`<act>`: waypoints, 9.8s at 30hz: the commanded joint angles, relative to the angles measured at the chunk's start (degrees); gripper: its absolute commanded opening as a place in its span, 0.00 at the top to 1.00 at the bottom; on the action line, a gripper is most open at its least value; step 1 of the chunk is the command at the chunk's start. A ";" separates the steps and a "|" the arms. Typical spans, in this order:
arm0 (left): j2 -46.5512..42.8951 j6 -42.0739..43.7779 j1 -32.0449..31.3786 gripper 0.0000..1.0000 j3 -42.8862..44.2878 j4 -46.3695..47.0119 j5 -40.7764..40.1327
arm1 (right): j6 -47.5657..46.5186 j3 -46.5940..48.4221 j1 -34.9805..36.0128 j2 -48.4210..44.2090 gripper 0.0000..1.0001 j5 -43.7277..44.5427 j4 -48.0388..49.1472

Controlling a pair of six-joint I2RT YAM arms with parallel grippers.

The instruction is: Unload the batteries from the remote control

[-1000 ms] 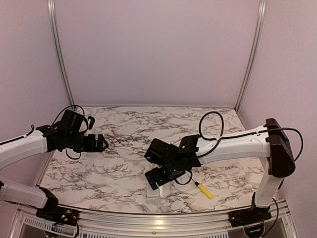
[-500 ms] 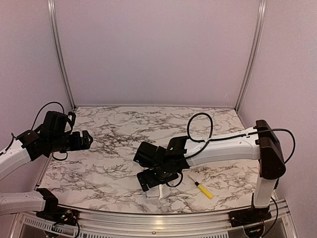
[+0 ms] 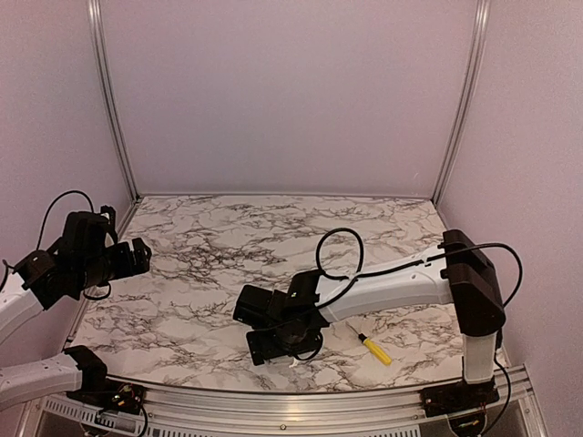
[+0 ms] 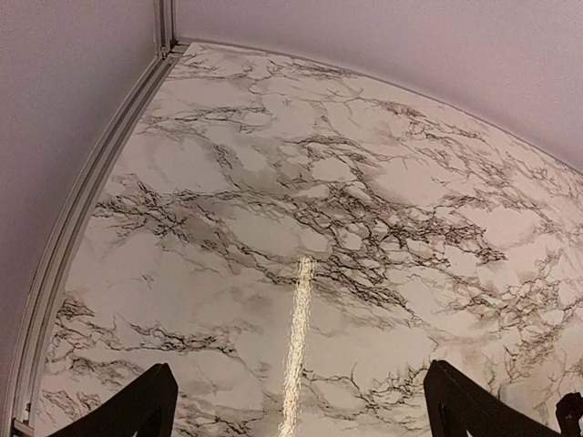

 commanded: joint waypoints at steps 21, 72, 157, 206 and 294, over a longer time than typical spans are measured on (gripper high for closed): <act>-8.46 -0.91 -0.33 0.01 -1.38 -0.66 -6.08 | 19.23 4.86 5.54 7.24 0.24 14.97 -7.78; -6.62 -1.04 -2.72 0.01 -1.29 -0.69 -5.56 | 22.05 1.47 4.50 6.56 0.31 20.60 -3.81; 44.05 3.19 -2.29 0.48 21.73 15.40 81.38 | -50.71 -4.13 -3.21 -20.34 0.99 9.17 20.19; 32.93 -11.94 -2.29 1.00 4.84 37.48 58.78 | -37.87 -4.12 -10.49 -25.67 0.02 8.18 12.90; 45.76 -49.26 -3.87 1.00 6.31 86.79 66.61 | -0.11 -1.96 -26.62 -25.27 0.36 -26.08 29.56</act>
